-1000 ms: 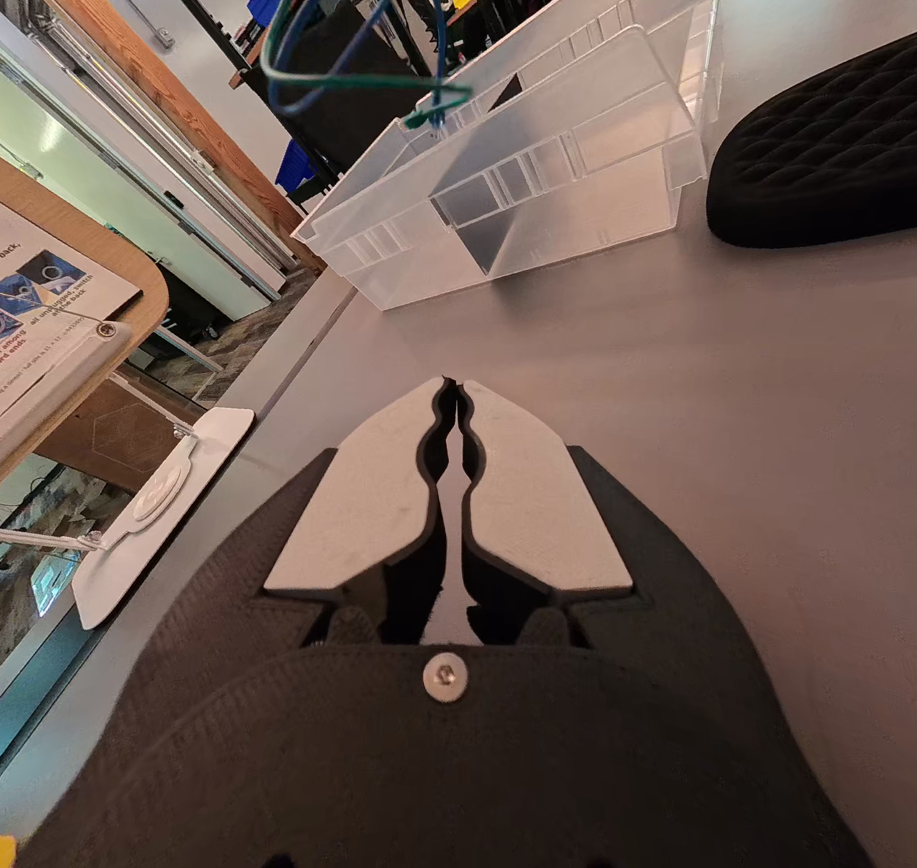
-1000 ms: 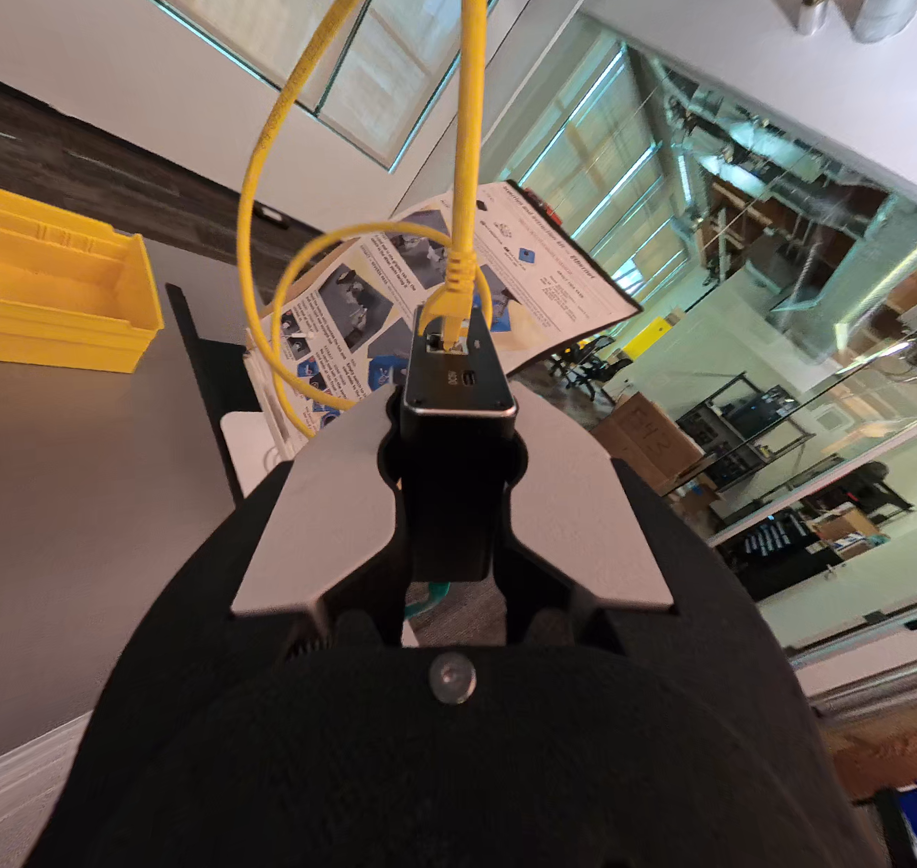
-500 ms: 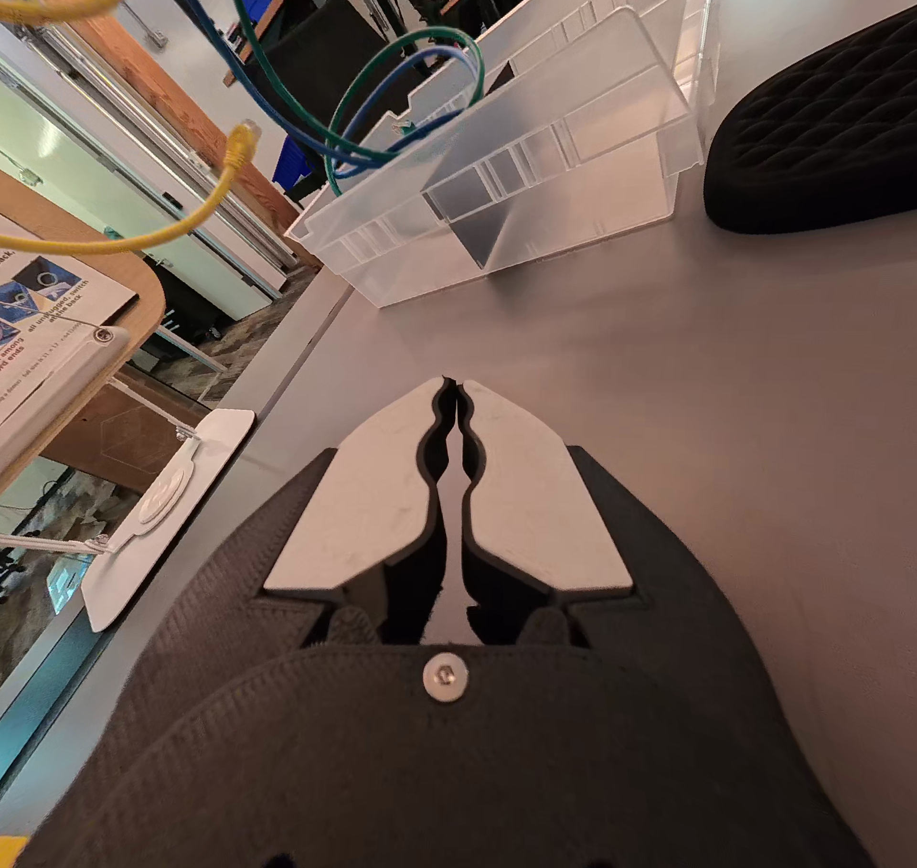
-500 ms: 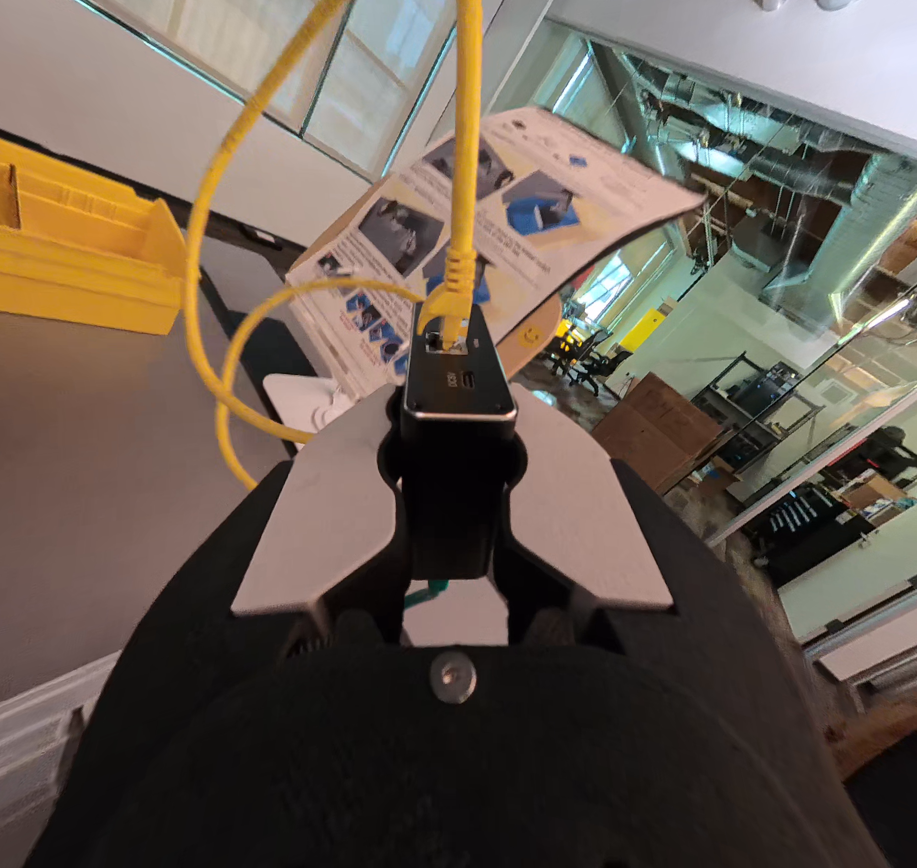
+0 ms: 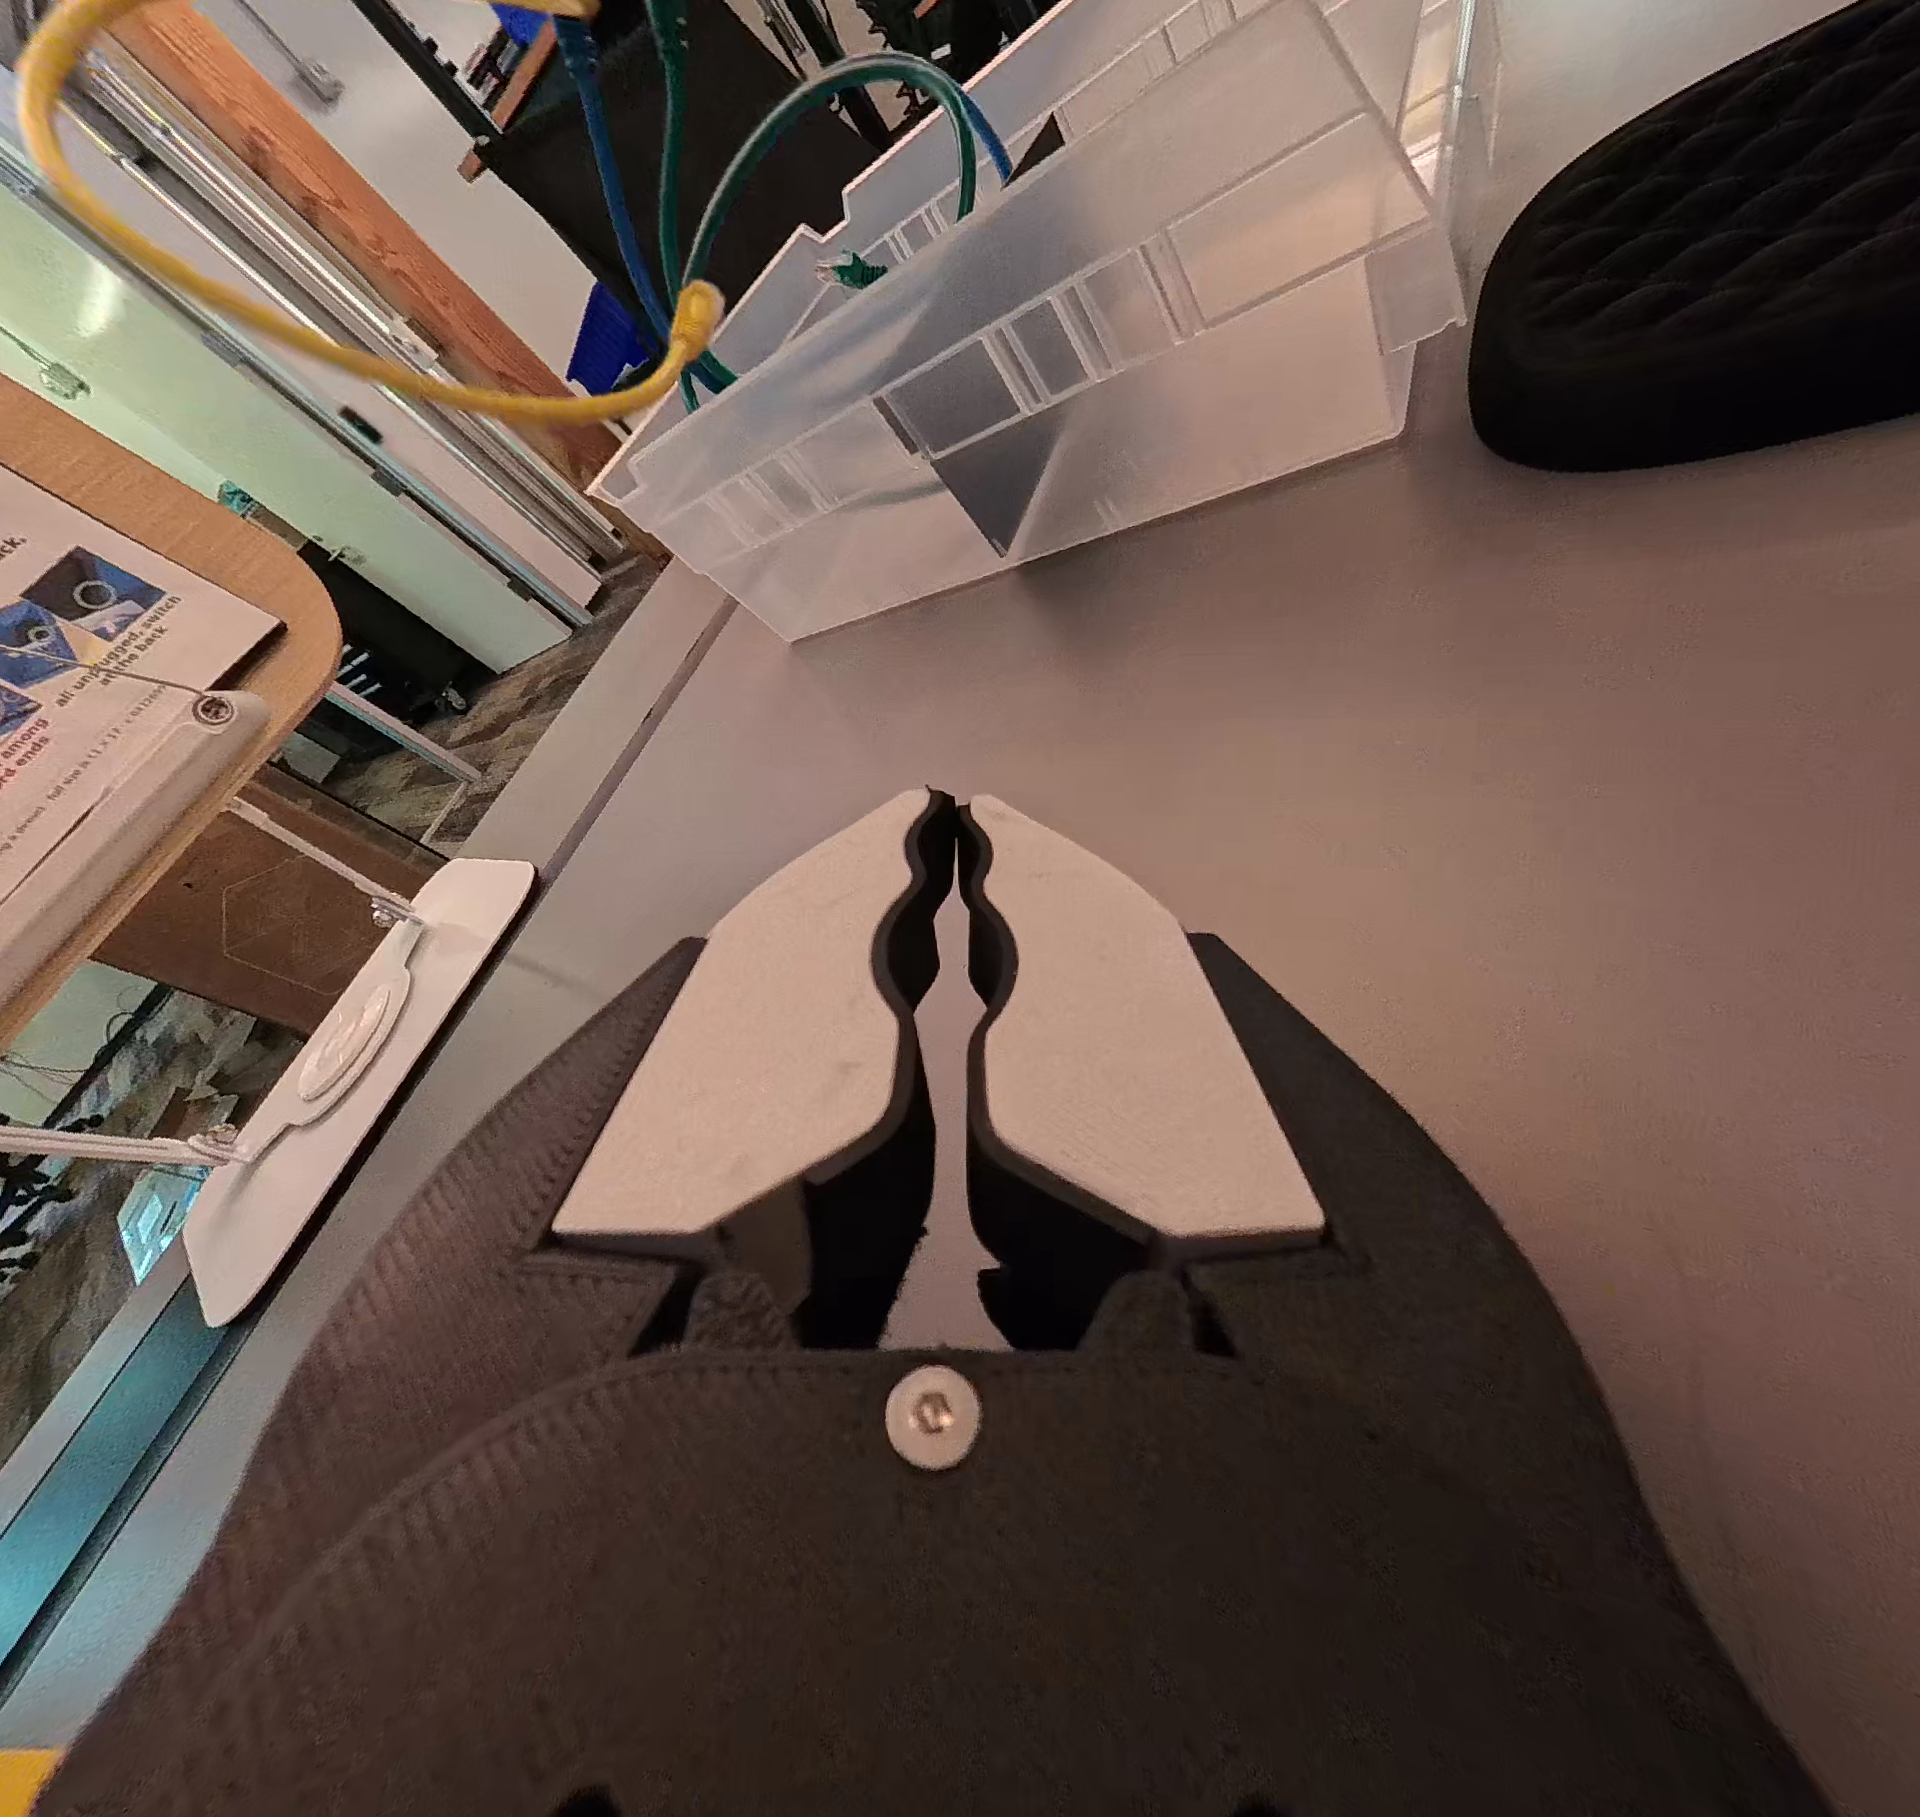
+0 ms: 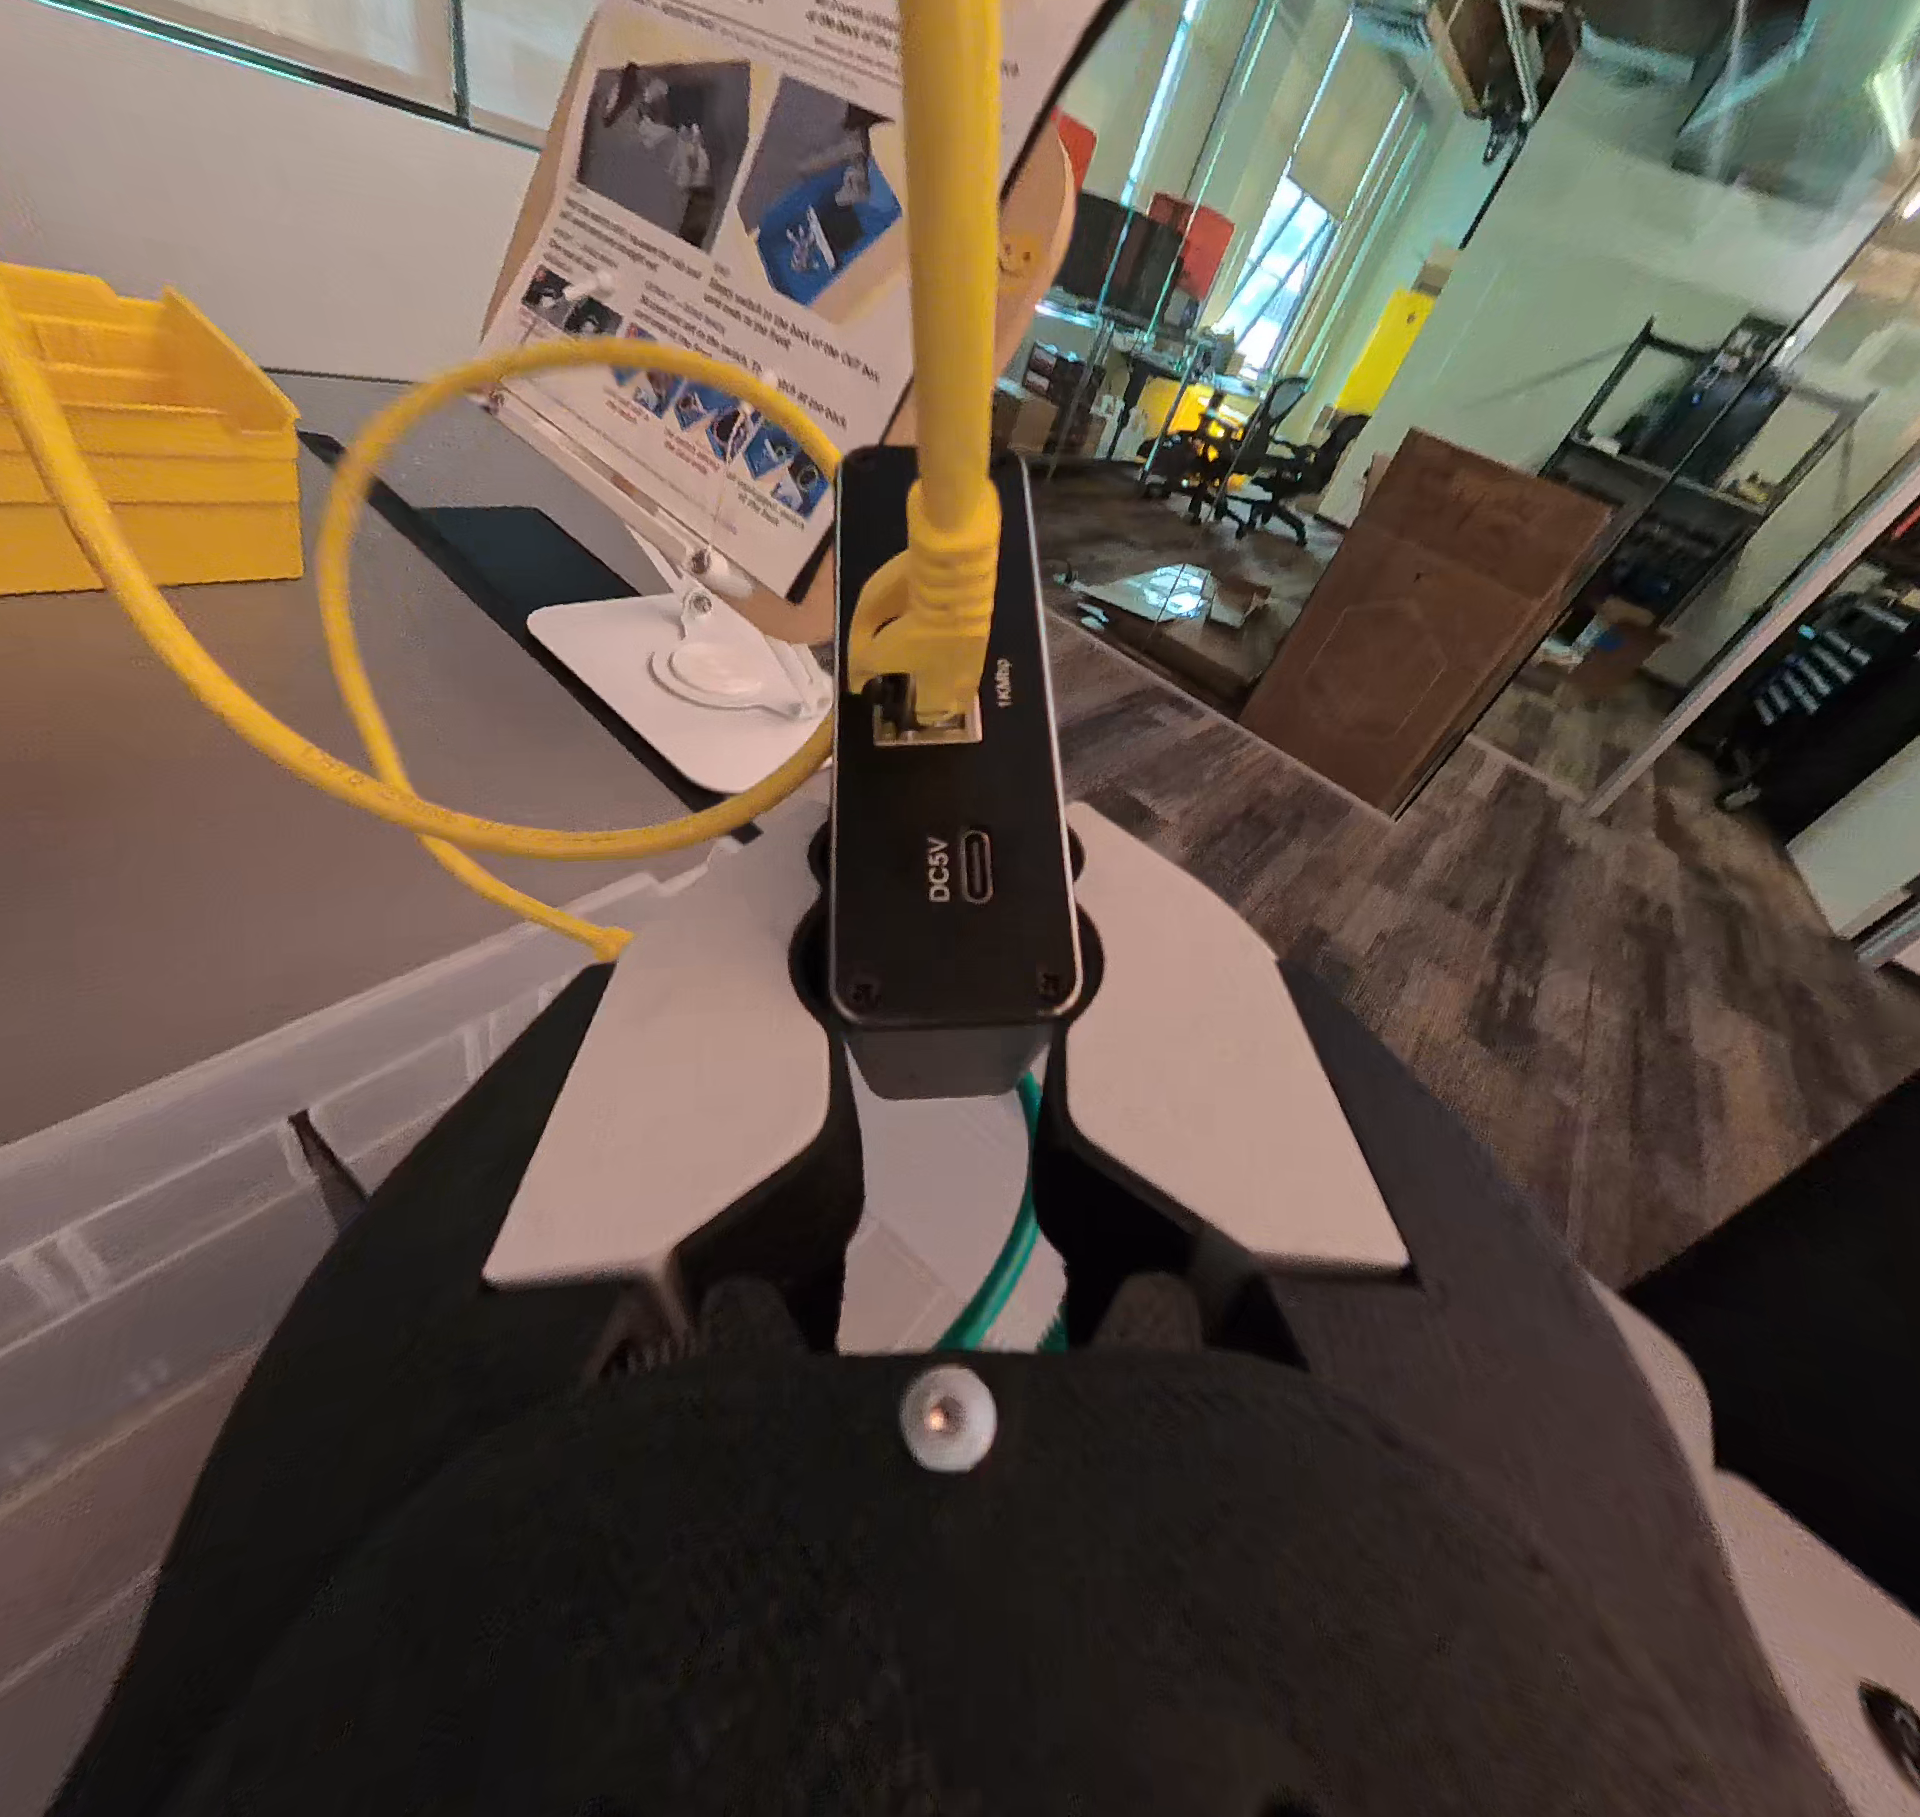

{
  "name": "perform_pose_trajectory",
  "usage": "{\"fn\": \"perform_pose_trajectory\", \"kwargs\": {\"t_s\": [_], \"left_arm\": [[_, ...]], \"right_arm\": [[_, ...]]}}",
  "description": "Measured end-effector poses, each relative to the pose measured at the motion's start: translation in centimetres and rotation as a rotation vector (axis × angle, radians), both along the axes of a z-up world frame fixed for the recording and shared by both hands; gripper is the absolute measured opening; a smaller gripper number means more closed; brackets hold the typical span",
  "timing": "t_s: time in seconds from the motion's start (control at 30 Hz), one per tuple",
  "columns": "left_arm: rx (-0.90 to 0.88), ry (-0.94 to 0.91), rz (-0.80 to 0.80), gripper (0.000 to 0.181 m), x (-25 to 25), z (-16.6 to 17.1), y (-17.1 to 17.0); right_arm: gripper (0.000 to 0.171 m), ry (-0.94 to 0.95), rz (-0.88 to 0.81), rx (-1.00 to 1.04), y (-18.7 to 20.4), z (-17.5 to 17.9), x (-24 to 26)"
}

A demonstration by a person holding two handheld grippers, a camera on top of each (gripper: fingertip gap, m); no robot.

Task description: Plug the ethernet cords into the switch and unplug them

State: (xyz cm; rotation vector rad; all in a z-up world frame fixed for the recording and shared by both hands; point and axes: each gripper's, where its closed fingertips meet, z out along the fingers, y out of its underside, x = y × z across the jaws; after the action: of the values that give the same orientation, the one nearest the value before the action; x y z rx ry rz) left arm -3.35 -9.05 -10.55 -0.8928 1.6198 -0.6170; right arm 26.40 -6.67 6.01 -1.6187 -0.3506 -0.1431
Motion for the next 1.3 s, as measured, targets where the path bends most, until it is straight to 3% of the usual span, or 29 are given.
{"fn": "perform_pose_trajectory", "kwargs": {"t_s": [0.3,0.73,1.0,1.07,1.3], "left_arm": [[0.012,0.003,-0.001,0.0,0.0,-0.1,-0.1],[0.025,0.007,-0.002,0.0,0.1,-0.2,-0.2],[0.036,0.012,-0.003,0.0,0.1,-0.3,-0.3],[0.041,0.014,-0.003,0.0,0.1,-0.4,-0.3],[0.041,0.015,-0.003,0.0,0.1,-0.4,-0.3]], "right_arm": [[0.037,0.145,-0.056,-0.199,-0.9,-4.3,3.0],[0.038,0.034,-0.059,-0.451,-0.5,-10.5,3.2],[0.039,0.119,-0.058,-0.455,-0.6,-9.7,2.8],[0.049,0.142,-0.073,-0.41,-0.6,-8.8,3.0],[0.057,0.202,-0.154,-0.22,-2.9,-5.1,4.8]]}}
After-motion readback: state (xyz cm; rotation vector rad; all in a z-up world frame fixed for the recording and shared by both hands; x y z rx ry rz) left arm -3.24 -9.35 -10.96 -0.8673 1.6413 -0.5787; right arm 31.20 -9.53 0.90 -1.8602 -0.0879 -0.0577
